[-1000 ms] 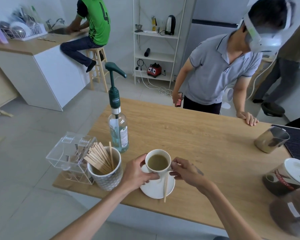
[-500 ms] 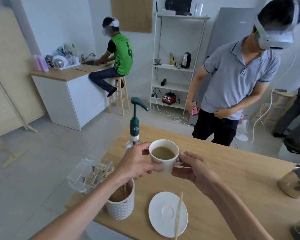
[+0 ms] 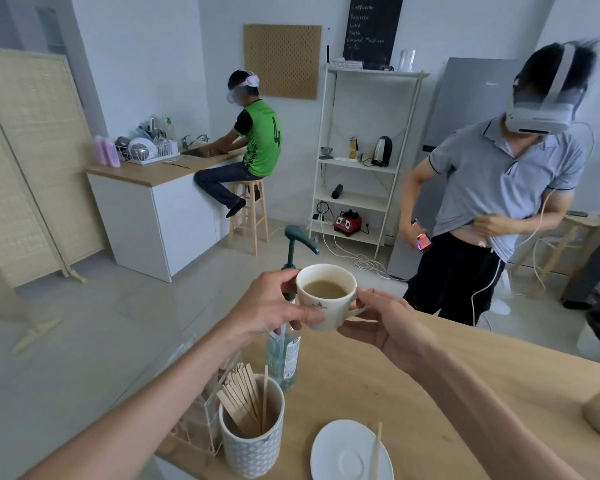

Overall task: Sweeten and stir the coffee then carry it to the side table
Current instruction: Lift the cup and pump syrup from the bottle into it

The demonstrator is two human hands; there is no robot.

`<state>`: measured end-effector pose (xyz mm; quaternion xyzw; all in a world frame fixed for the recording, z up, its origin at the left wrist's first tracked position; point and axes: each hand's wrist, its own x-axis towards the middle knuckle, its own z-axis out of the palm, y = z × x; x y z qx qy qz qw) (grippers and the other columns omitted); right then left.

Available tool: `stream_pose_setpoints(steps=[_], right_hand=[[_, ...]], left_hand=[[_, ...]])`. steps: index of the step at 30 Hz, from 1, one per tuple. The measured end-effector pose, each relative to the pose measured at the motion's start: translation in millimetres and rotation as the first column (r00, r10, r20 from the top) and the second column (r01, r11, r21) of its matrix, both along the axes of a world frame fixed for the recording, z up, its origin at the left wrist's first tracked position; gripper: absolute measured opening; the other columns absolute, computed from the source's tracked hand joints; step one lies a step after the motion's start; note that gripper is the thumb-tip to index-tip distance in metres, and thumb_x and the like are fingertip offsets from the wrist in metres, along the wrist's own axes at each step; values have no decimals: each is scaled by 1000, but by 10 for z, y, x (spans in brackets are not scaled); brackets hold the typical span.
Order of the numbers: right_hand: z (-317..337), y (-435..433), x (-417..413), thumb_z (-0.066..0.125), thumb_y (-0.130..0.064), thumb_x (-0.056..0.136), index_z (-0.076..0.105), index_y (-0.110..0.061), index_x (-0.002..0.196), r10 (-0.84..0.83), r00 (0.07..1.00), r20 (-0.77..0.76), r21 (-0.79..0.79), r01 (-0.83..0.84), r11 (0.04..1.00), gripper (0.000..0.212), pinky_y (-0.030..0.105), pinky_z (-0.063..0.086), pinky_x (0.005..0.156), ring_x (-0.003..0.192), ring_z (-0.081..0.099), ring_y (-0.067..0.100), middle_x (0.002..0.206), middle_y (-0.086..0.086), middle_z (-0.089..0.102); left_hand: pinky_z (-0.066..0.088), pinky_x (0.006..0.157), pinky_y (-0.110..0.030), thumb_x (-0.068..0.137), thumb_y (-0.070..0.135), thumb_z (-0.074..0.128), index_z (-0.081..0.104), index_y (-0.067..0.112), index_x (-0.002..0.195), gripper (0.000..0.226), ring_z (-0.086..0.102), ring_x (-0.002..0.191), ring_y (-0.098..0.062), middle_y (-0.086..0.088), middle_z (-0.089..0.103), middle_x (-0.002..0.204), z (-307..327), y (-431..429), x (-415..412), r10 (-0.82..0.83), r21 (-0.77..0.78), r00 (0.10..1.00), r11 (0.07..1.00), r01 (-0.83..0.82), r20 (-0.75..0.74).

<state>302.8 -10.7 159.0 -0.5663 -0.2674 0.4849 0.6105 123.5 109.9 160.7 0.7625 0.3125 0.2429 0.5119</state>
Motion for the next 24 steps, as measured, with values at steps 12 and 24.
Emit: stream_pose_setpoints(steps=[12, 24], right_hand=[[26, 91, -12, 54, -14, 100, 63, 0, 87, -26, 999, -31, -8, 26, 1000, 21, 45, 62, 80, 76, 67, 37, 79, 17, 65], [67, 120, 0, 55, -15, 100, 62, 0, 91, -55, 998, -28, -15, 55, 998, 19, 45, 63, 80, 84, 66, 39, 84, 19, 62]], left_hand=[[48, 49, -16, 73, 24, 93, 68, 14, 135, 68, 71, 71, -6, 1, 76, 123, 101, 53, -135, 28, 60, 999, 998, -27, -16], [47, 62, -32, 100, 37, 63, 77, 5, 85, 38, 67, 69, -24, -7, 73, 73, 688, 459, 198, 343, 549, 922, 742, -384, 181]])
